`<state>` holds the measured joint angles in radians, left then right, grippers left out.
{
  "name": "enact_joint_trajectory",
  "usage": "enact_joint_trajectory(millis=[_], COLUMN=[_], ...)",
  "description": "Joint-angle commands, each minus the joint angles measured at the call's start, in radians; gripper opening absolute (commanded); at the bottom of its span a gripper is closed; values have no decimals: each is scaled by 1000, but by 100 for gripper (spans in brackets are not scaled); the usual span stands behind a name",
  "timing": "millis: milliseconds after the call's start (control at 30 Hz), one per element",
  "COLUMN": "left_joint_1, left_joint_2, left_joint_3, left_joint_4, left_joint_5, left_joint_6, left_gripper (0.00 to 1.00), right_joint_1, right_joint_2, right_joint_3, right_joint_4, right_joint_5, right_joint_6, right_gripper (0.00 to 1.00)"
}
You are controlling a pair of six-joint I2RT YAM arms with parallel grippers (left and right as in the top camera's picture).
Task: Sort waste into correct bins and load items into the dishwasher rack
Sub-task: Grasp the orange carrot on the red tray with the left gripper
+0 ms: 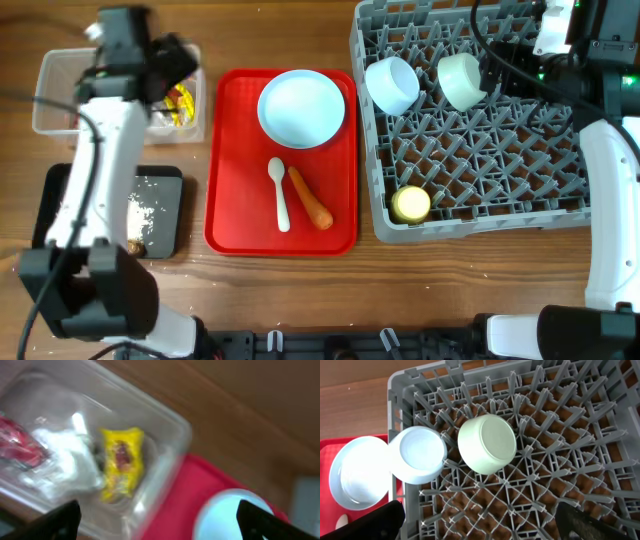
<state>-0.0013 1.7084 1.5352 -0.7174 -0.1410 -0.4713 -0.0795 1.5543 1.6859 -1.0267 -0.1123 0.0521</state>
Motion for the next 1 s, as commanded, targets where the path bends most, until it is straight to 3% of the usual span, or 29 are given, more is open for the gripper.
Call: enact_joint_trajectory(millis=[0,67,167,300,333,433,567,700,733,833,967], left_joint_1=[-258,-370,-528,-612,-624,-613,-606,-569,-570,-566,-526], left_joint_2=[-11,24,132,305,336,343,343,343,343,342,337], left_joint_3=[42,41,39,39,39,-4,-149,-180,-181,-181,-169], left_joint_4=[-136,-209,-330,-403,-444,-437,-275,-259,-257,-257,-277], left_joint_5=[69,154,180,392,383,360,402,409,406,406,458], left_joint_6=[75,63,-135,-228,-245,-301,-341,-348,-348,-347,-291], left_gripper=[100,100,100,100,100,99,90,64,48,38,19], right_joint_1=[0,0,0,0,0,0,0,0,0,0,0], right_joint_2=[11,11,11,11,11,11,11,11,11,11,11], right_joint_3=[0,0,0,0,0,0,0,0,0,0,0], right_joint_4=[-1,0,-7,-16,-26,-47,-37,-36,-36,-36,-32], right_joint_5=[-16,-16,-16,-15,-15,-11,-11,-11,-11,-11,-11], right_joint_6=[1,1,0,-2,-20,-27,-26,-26,-26,-26,-26], right_gripper=[100,100,100,100,100,100,100,100,100,100,100])
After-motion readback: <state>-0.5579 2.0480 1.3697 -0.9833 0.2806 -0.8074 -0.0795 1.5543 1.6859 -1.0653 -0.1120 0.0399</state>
